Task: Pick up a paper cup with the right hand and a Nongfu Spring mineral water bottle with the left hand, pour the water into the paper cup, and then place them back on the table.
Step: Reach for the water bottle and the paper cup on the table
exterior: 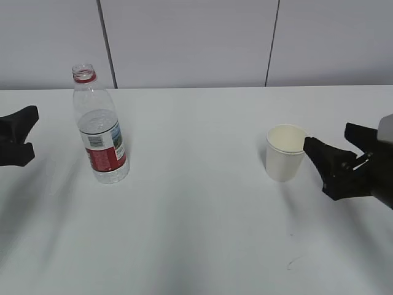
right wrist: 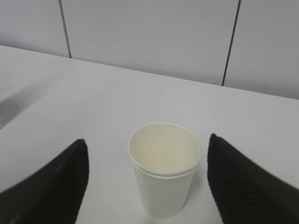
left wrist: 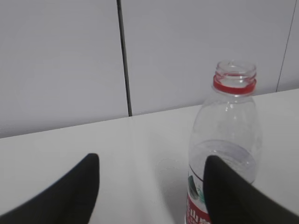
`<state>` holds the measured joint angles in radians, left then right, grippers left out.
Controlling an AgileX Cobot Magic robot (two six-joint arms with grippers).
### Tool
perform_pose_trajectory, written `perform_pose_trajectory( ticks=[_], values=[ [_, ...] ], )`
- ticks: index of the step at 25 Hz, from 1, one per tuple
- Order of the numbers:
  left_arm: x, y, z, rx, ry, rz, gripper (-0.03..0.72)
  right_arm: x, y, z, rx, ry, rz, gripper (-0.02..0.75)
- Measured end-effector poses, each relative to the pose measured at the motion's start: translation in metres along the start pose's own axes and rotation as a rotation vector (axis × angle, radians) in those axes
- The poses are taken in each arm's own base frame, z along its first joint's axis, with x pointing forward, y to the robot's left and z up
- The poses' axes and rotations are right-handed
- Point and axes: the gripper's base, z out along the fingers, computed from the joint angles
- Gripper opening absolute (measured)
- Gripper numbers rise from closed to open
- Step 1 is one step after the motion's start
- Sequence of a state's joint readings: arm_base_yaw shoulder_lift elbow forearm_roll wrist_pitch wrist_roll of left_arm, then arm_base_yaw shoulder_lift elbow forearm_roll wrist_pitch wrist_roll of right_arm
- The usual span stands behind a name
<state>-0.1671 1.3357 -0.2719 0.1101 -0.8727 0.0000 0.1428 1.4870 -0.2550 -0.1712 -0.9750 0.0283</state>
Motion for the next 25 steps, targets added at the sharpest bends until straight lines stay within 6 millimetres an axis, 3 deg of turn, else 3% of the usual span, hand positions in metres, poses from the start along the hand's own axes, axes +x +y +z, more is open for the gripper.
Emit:
perform_pose_trajectory(
  ticks=[3, 9, 25],
  values=[
    [0.0, 0.0, 0.0, 0.0, -0.004, 0.0, 0.439, 0.012, 0.001, 0.006, -0.006, -0.023, 0.019, 0.589],
    [0.0, 0.0, 0.0, 0.002, -0.004, 0.002, 0.439, 0.047, 0.002, 0.016, -0.013, 0.114, 0.047, 0.589],
    [0.0, -0.001, 0.0, 0.015, -0.004, 0.012, 0.439, 0.049, -0.007, 0.017, 0.087, 0.115, 0.089, 0.589]
  ],
)
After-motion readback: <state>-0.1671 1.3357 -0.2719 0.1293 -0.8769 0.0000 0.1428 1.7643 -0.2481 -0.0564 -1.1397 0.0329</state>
